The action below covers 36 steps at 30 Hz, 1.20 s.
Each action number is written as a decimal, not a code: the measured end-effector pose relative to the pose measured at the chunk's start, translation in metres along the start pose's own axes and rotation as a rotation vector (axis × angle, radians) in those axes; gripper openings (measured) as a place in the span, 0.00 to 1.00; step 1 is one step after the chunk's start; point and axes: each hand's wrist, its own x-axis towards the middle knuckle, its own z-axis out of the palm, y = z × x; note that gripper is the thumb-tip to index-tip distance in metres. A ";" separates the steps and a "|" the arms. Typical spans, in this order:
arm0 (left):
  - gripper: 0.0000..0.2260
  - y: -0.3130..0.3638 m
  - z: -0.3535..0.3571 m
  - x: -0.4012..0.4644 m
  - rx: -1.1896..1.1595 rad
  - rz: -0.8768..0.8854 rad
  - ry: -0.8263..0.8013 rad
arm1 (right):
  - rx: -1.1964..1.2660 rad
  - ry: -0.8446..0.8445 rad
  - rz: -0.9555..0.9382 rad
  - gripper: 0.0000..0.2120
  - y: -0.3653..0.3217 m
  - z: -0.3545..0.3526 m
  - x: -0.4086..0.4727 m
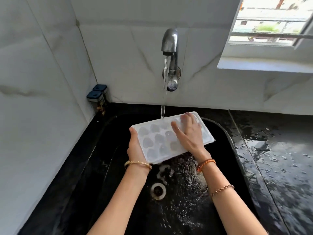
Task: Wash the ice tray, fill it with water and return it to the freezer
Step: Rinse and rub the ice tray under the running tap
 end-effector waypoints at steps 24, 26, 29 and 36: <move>0.20 -0.020 -0.026 0.008 0.112 0.001 0.347 | 0.056 -0.285 -0.203 0.30 -0.016 0.097 -0.070; 0.21 -0.021 -0.029 0.008 0.099 -0.008 0.333 | -0.015 -0.266 -0.263 0.30 -0.013 0.095 -0.059; 0.23 -0.020 -0.046 0.005 0.155 0.058 0.292 | -0.045 -0.042 0.164 0.24 0.020 0.066 -0.012; 0.18 -0.023 -0.024 0.000 0.199 0.153 0.201 | 0.088 -0.004 -0.016 0.29 -0.019 0.090 -0.040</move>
